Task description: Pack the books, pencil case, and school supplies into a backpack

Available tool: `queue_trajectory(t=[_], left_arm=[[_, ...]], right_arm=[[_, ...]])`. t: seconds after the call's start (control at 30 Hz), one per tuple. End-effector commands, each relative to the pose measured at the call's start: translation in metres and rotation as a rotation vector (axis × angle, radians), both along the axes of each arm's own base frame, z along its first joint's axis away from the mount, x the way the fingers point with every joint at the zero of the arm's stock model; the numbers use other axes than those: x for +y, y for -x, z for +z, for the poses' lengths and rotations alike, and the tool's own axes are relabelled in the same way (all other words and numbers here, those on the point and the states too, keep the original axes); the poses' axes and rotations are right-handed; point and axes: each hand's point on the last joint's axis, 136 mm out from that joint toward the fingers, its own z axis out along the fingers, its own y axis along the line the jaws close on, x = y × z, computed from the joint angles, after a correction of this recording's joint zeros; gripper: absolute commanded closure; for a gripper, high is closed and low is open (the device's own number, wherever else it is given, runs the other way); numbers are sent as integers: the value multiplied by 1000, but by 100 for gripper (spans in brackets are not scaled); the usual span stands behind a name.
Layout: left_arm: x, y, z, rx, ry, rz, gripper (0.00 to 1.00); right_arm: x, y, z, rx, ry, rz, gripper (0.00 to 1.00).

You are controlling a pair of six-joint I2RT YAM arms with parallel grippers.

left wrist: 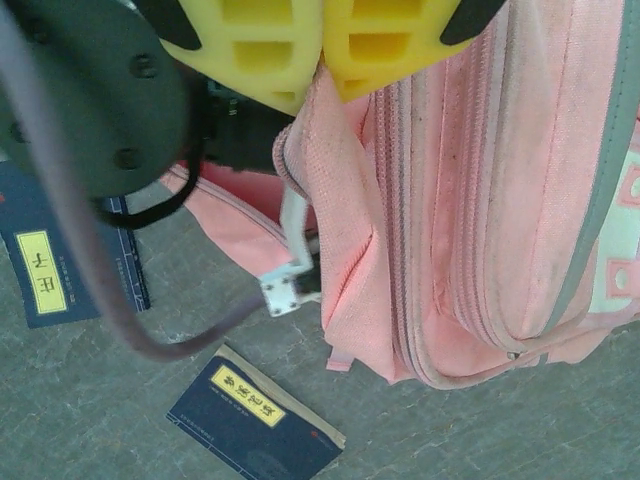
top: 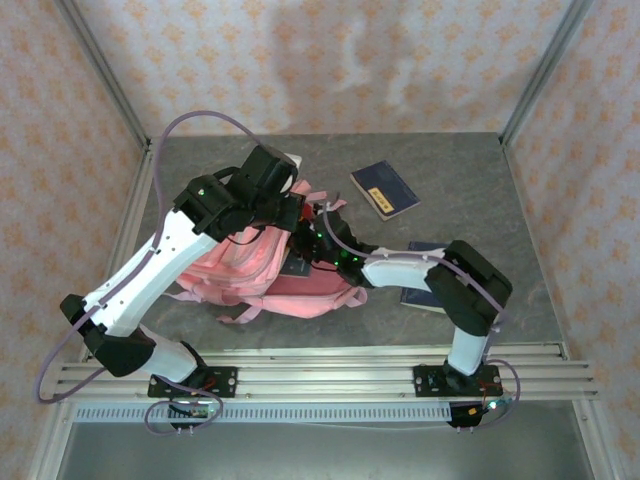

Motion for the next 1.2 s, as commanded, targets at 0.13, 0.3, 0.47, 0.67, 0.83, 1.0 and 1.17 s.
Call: queue_trajectory(t=[0.13, 0.3, 0.47, 0.67, 0.83, 1.0, 1.17], left_arm=[[-6, -18, 40, -115, 112, 6, 100], [3, -24, 31, -95, 115, 37, 100], [14, -29, 21, -81, 112, 71, 100], [21, -33, 9, -68, 107, 97, 100], [23, -37, -5, -52, 87, 113, 100], [8, -41, -36, 27, 101, 93, 100], [-12, -50, -77, 113, 106, 87, 100]], right_arm=[[27, -33, -7, -74, 17, -66, 66], [21, -23, 20, -192, -14, -31, 36], [-16, -13, 41, -278, 75, -58, 14], [-65, -1, 28, -259, 236, -112, 10], [-117, 10, 18, -249, 418, -179, 13], [-191, 14, 19, -218, 584, -305, 19], [-292, 20, 6, -115, 851, -500, 20]])
